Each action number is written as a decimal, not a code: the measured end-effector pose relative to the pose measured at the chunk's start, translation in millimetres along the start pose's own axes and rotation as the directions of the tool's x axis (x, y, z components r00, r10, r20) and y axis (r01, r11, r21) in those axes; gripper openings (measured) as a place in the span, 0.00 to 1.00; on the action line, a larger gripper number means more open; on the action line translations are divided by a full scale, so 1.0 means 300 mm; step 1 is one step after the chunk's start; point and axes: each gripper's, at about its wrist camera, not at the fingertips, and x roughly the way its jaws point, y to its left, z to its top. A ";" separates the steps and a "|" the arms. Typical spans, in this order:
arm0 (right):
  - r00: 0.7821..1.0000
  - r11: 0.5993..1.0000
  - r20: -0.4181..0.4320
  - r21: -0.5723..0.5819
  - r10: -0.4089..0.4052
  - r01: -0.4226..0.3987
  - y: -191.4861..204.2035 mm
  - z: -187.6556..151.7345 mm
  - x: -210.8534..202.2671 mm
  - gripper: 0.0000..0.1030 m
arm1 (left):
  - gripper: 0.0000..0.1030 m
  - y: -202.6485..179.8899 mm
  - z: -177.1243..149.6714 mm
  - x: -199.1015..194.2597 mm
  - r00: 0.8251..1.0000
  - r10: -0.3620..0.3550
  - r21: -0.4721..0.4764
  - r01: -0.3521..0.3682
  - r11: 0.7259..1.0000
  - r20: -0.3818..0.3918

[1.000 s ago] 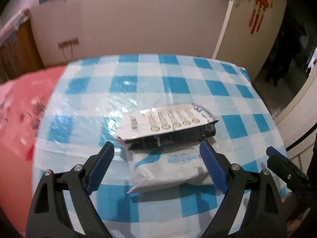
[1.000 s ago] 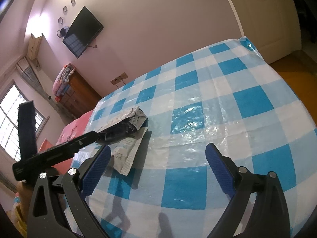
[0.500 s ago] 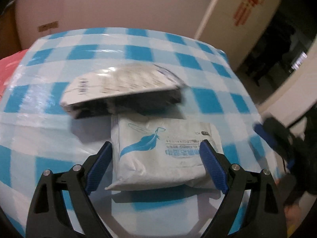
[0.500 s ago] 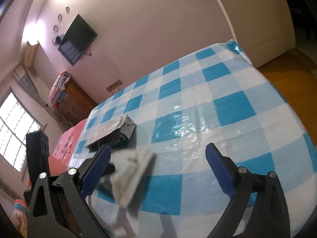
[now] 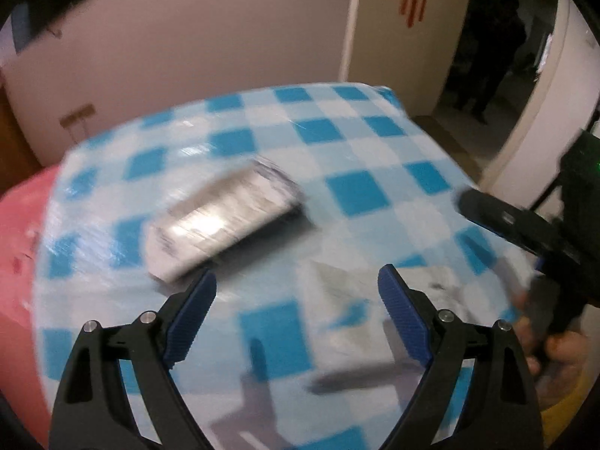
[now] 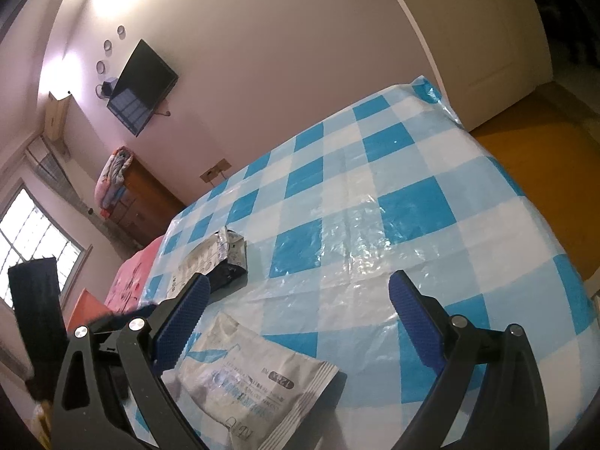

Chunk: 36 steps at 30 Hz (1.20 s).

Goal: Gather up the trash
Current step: 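Close the left gripper on the white milk carton and lift it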

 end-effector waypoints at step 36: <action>0.993 0.990 -0.109 -0.126 0.054 -0.068 0.075 -0.044 0.046 0.92 | 0.73 0.064 0.138 0.271 0.977 0.185 0.292 -0.147 0.945 -0.107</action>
